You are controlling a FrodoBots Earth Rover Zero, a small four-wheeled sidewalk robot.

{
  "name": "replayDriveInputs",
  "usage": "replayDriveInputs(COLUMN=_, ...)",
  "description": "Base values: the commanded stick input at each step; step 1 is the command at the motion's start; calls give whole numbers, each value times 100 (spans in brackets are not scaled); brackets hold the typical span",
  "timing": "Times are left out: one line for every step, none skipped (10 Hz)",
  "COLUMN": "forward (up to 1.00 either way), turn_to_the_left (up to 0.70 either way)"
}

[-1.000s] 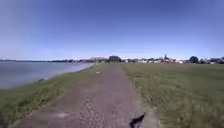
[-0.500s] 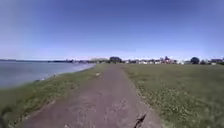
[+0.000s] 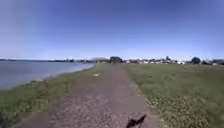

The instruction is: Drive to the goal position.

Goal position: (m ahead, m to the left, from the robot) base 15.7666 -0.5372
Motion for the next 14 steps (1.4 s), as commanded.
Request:
replayDriveInputs(forward=70, turn_to_the_left=0)
replayDriveInputs(forward=70, turn_to_the_left=0)
replayDriveInputs(forward=70, turn_to_the_left=0)
replayDriveInputs(forward=70, turn_to_the_left=0)
replayDriveInputs(forward=70, turn_to_the_left=0)
replayDriveInputs(forward=70, turn_to_the_left=0)
replayDriveInputs(forward=70, turn_to_the_left=0)
replayDriveInputs(forward=70, turn_to_the_left=-25)
replayDriveInputs(forward=70, turn_to_the_left=-8)
replayDriveInputs(forward=70, turn_to_the_left=0)
replayDriveInputs(forward=70, turn_to_the_left=0)
replayDriveInputs(forward=70, turn_to_the_left=0)
replayDriveInputs(forward=70, turn_to_the_left=0)
replayDriveInputs(forward=70, turn_to_the_left=0)
